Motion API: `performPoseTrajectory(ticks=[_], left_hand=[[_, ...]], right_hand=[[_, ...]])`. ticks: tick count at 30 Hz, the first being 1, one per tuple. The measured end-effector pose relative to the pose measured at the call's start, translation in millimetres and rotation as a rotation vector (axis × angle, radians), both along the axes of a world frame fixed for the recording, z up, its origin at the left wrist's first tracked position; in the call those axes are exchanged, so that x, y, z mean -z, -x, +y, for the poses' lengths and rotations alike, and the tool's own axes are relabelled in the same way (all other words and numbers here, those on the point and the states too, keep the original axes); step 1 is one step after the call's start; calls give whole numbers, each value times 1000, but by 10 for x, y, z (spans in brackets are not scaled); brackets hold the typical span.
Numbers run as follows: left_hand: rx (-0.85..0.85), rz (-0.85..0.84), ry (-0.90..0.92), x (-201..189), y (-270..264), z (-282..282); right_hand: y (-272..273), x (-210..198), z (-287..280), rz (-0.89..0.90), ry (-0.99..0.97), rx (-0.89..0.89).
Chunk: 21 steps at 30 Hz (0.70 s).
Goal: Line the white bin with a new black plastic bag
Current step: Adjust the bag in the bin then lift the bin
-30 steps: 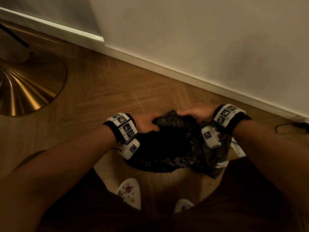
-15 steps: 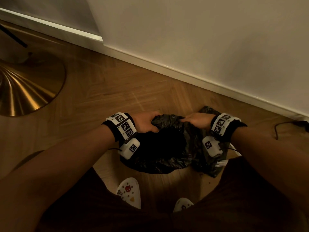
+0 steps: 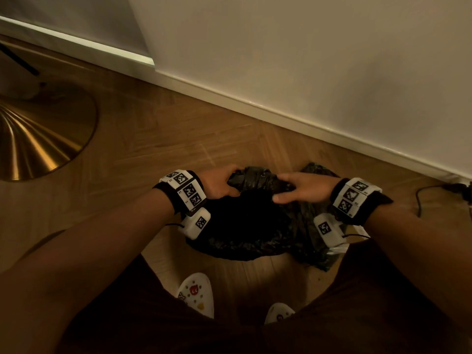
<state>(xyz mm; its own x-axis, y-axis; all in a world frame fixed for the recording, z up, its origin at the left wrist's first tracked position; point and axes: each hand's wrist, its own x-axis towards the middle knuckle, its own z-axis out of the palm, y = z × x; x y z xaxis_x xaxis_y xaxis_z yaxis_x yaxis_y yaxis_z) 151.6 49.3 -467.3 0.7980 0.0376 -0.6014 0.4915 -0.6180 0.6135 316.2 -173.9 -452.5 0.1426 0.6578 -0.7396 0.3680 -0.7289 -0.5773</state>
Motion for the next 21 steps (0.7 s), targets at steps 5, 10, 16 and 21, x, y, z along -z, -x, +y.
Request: performPoseTrajectory(ticks=[5,10,16,21], left_hand=[[-29,-57,-42,-65,-37,62],[-88,-53,-97,-130,-19,218],[-273,7,-241,-228,55,540],[-325,58,-294,-196,161,638]], right_hand=[[77,193,-95,90,-123,73],[44,297,-78,73,-189,125],[-60,372,102,-38,-222,270],[-86,390,238,-18,-226,391]])
